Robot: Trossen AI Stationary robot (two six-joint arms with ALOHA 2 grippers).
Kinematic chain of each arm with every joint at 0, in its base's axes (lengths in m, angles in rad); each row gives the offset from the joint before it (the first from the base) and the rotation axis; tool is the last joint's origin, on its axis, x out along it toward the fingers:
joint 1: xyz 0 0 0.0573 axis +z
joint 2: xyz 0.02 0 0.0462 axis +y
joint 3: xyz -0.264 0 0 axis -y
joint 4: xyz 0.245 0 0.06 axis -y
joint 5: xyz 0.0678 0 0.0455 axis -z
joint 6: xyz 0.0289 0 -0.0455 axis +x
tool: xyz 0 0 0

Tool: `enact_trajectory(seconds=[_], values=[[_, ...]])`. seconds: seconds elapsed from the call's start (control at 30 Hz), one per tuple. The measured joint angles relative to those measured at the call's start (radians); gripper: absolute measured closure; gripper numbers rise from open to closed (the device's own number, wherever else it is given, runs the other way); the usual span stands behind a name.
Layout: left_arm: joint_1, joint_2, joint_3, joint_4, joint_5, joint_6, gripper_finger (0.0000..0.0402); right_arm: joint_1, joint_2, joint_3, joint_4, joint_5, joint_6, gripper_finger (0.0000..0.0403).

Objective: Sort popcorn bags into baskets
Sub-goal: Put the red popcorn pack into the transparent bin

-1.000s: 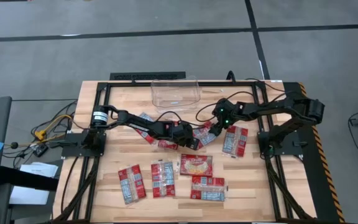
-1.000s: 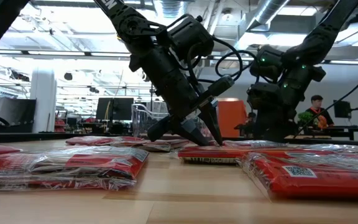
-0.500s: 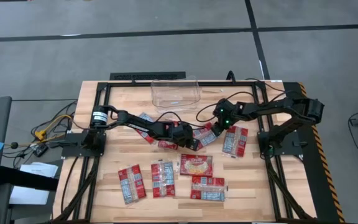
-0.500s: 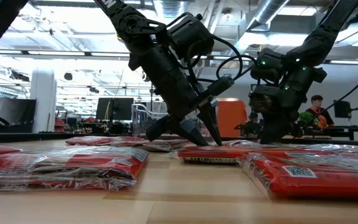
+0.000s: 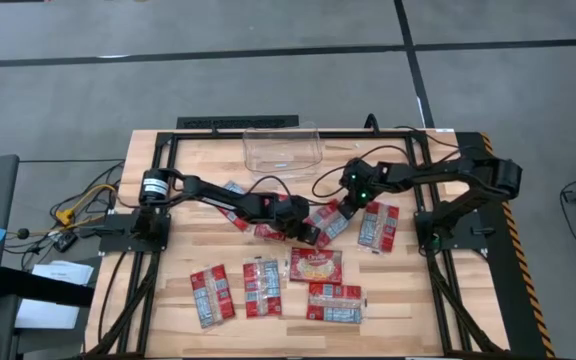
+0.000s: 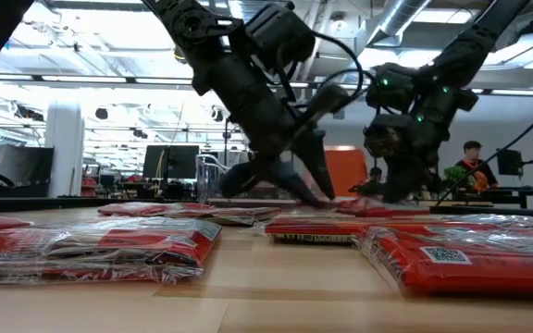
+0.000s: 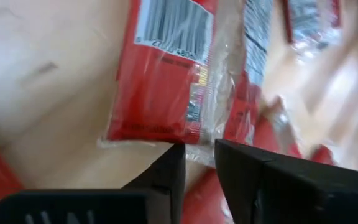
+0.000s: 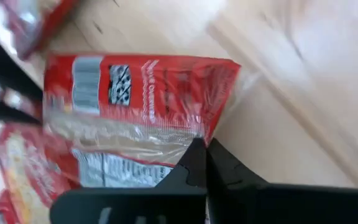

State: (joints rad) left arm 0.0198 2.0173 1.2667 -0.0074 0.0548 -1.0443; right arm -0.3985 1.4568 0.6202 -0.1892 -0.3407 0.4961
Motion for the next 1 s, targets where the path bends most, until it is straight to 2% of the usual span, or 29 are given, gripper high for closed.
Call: enact_trajectory(seconds=[0.23, 0.4, 0.5, 0.63, 0.8, 1.0], values=[[0.0, -0.085, 0.0, 0.001, 0.05, -0.015, 0.036, 0.0, -0.098, 0.096, -0.108, 0.011, 0.0, 0.0398], [0.003, -0.187, 0.001, -0.008, 0.028, 0.01, 0.0385, -0.001, -0.154, 0.201, -0.178, 0.039, 0.0, 0.0397], [0.018, -0.258, 0.003, -0.017, -0.024, 0.038, 0.0397, 0.001, -0.161, 0.276, -0.165, 0.023, 0.005, 0.0398], [0.045, -0.351, 0.005, -0.073, -0.099, 0.085, 0.04, -0.001, -0.112, 0.401, -0.17, 0.044, -0.009, 0.0398], [0.106, -0.467, 0.005, -0.165, -0.187, 0.146, 0.0401, -0.017, 0.02, 0.582, -0.156, 0.059, -0.057, 0.0398], [0.157, -0.6, 0.004, -0.268, -0.212, 0.218, 0.0401, -0.071, 0.205, 0.786, -0.153, 0.081, -0.06, 0.0392]])
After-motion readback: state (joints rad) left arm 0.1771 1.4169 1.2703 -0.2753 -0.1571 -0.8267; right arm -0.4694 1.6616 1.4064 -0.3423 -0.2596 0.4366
